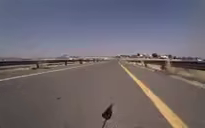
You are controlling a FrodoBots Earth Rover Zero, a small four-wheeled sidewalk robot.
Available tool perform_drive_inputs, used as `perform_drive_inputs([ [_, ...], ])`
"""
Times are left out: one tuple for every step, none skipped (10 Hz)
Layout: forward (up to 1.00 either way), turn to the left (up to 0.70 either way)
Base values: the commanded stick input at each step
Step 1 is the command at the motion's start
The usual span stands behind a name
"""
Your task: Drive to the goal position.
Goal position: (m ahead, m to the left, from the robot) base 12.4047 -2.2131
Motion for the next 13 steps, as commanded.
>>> perform_drive_inputs([
  [1.0,-0.01],
  [1.0,-0.01],
  [1.0,-0.01],
  [1.0,-0.01],
  [1.0,-0.01],
  [1.0,-0.01],
  [1.0,-0.01],
  [1.0,-0.01],
  [1.0,-0.01],
  [1.0,-0.01],
  [1.0,-0.01],
  [1.0,-0.01],
  [1.0,-0.01],
])
